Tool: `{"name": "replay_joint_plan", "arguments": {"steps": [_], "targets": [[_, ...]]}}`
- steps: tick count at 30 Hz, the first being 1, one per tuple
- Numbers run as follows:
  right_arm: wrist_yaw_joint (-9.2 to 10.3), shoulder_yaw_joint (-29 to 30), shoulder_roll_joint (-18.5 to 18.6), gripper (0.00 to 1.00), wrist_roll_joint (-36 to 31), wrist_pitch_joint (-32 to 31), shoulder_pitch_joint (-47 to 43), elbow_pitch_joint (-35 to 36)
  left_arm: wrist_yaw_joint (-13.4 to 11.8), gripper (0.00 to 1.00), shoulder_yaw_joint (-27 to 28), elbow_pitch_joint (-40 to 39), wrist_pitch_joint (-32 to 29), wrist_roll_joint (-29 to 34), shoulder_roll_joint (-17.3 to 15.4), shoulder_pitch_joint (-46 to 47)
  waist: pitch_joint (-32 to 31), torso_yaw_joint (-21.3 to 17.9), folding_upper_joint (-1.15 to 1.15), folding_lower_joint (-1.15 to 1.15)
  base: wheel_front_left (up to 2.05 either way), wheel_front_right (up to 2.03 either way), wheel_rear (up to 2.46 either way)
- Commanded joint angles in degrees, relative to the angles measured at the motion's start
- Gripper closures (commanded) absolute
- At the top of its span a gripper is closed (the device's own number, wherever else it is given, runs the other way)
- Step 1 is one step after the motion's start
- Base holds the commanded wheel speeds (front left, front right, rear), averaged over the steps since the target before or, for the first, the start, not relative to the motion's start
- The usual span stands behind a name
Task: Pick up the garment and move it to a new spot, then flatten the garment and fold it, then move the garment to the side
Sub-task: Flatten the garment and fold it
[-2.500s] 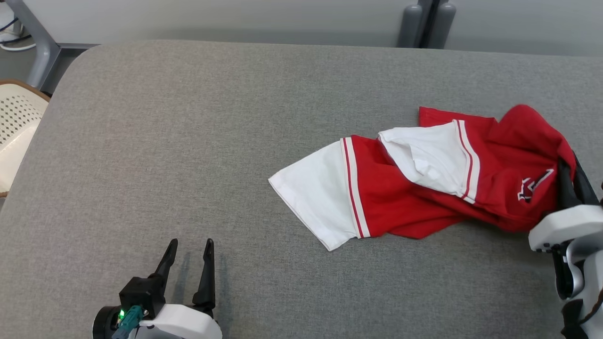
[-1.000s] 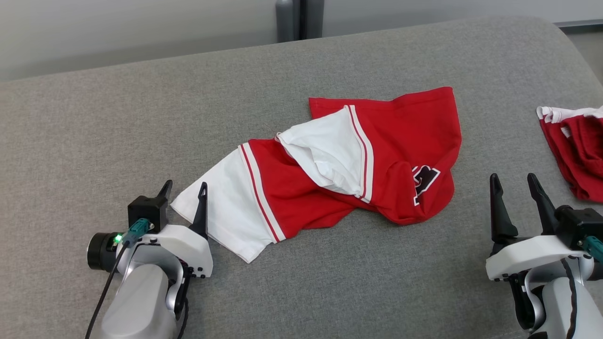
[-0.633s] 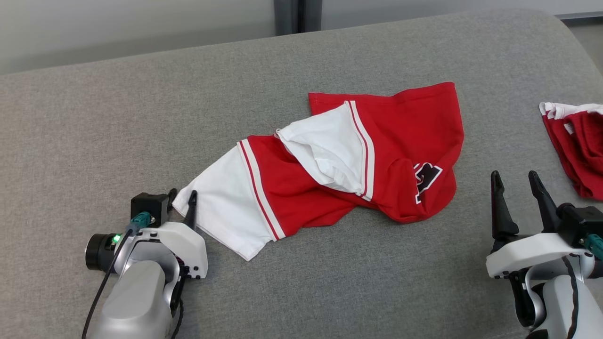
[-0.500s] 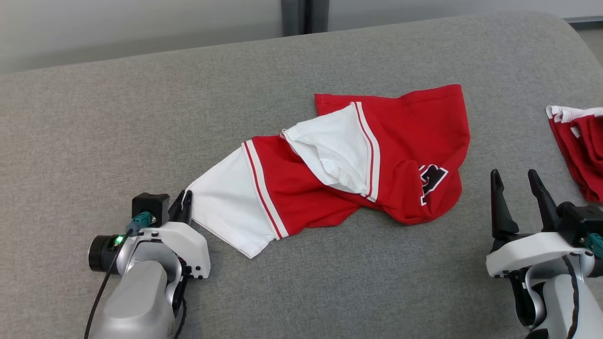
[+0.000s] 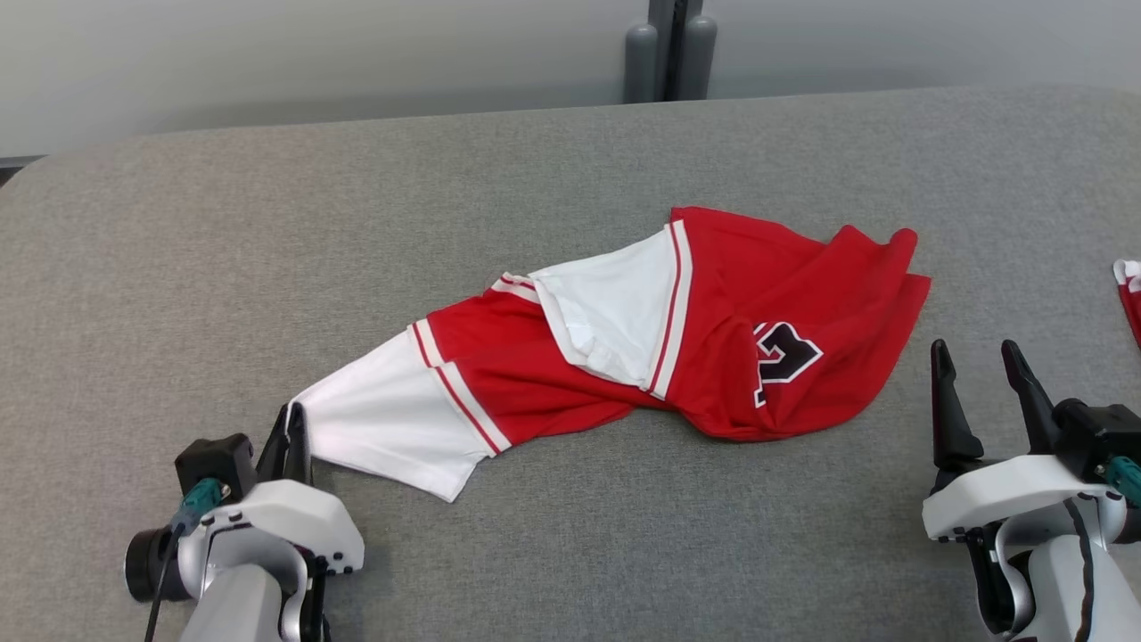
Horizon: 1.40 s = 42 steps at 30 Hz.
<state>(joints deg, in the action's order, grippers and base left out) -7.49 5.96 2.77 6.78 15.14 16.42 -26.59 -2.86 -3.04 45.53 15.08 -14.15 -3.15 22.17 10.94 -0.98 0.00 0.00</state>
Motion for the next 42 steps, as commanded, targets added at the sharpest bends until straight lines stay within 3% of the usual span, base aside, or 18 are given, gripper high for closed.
{"name": "replay_joint_plan", "arguments": {"steps": [1, 10, 19, 20, 21, 22, 32, 37, 42], "targets": [[0.0, -0.1, 0.3, 0.0, 0.1, 0.0, -0.6, -0.1, -0.6, 1.0, 1.1, -1.1, 0.1, -0.1, -0.4, -1.4, -1.0, 1.2, 0.0, 0.0, 0.0, 0.0, 0.0], [0.0, -1.1, 0.3, 0.0, 0.7, 0.0, -1.7, -0.9, -1.2, 1.0, 4.5, -4.5, 0.1, 0.2, -0.1, -9.8, -3.3, 3.9, 0.0, 0.0, 0.0, 0.0, 0.0], [0.0, -4.9, 0.3, 0.0, 1.1, 0.0, -2.3, -0.9, -1.3, 1.0, 2.9, -6.8, 0.1, 0.4, 0.1, -13.7, -3.9, 6.6, 0.0, 0.0, 0.0, 0.0, 0.0], [0.0, -6.0, 0.3, 0.0, 1.3, 0.0, -2.2, -0.9, -1.5, 0.91, 2.1, -7.1, 0.1, 0.1, 0.1, -13.9, -3.8, 6.9, 0.0, 0.0, 0.0, 0.0, 0.0], [0.0, -7.1, 0.3, 0.0, 1.4, 0.0, -2.0, -0.8, -1.5, 0.5, 1.3, -7.4, 0.1, -0.2, 0.1, -14.1, -3.6, 7.3, 0.0, 0.0, 0.0, 0.0, 0.0], [0.0, -8.4, 0.3, 0.0, 1.4, 0.0, -1.7, -0.8, -1.6, 0.0, 0.4, -7.5, 0.1, -0.7, 0.1, -14.3, -3.5, 7.6, 0.0, 0.0, 0.0, 0.0, 0.0], [0.0, -24.2, 0.3, 0.0, 2.6, 0.0, 0.8, -1.5, -3.3, 0.0, -6.6, -10.8, 0.1, -3.7, 0.1, -13.4, -1.7, 11.1, 0.0, 0.0, 0.0, 0.0, 0.0], [0.0, -27.5, 0.4, 0.0, 1.8, 0.0, -0.3, -3.7, -3.8, 0.0, -7.8, -12.1, 0.1, -4.5, 0.1, -13.7, -1.5, 11.6, 0.0, 0.0, 0.0, 0.0, 0.0], [0.0, -27.4, 0.5, 0.0, 0.0, 0.0, -0.8, -5.9, -4.0, 0.0, -8.0, -12.6, 0.1, -4.8, 0.1, -14.1, -1.4, 11.4, 0.0, 0.0, 0.0, 0.0, 0.0]]}}
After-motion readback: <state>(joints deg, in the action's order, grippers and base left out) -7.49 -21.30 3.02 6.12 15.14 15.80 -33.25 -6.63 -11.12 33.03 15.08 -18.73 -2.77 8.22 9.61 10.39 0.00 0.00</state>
